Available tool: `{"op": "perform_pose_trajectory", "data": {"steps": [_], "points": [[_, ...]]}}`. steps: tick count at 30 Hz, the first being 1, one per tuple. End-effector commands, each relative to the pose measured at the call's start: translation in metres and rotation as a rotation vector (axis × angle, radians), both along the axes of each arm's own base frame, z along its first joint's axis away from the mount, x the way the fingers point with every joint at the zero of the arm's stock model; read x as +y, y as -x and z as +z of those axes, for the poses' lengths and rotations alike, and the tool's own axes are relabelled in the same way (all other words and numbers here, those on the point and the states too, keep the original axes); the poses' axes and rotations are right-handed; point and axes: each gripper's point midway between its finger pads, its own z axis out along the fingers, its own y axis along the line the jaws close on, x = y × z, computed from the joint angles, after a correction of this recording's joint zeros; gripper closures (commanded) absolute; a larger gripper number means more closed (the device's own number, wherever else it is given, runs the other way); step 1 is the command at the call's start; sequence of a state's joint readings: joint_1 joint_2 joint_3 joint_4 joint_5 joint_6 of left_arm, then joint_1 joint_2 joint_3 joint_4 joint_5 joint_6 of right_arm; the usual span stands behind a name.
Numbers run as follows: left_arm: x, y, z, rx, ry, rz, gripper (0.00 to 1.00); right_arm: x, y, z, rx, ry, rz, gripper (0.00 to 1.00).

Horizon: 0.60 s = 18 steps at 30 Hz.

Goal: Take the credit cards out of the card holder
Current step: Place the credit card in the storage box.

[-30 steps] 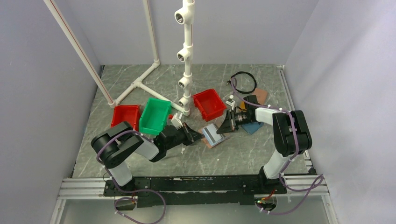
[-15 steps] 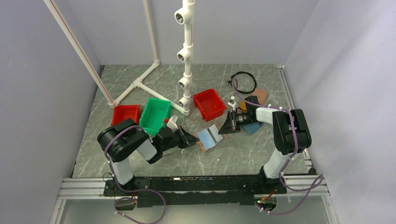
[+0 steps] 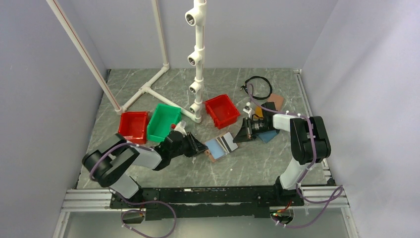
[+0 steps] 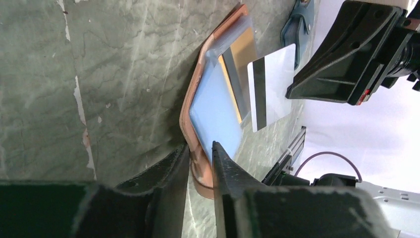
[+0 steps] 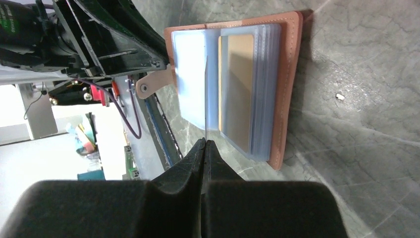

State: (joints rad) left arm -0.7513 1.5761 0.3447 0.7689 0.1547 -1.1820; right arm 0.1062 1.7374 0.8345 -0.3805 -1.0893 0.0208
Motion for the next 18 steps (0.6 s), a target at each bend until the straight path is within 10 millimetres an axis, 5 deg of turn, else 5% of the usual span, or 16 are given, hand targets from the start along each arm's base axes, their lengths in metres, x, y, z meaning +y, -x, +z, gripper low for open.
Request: {"op": "perform_pose_trajectory", "data": {"steps": [1,12,18], "points": [[0.012,-0.007,0.009,-0.011,-0.105,0.026,0.66,0.003,-0.006,0.032,-0.139,-0.058,0.039,1.00],[0.039,-0.004,0.063,-0.139,-0.192,0.050,0.48,0.004,-0.003,0.066,-0.296,-0.098,0.130,1.00],[0.053,-0.005,0.094,-0.248,-0.173,0.090,0.29,-0.001,-0.011,0.088,-0.457,-0.032,0.131,1.00]]}}
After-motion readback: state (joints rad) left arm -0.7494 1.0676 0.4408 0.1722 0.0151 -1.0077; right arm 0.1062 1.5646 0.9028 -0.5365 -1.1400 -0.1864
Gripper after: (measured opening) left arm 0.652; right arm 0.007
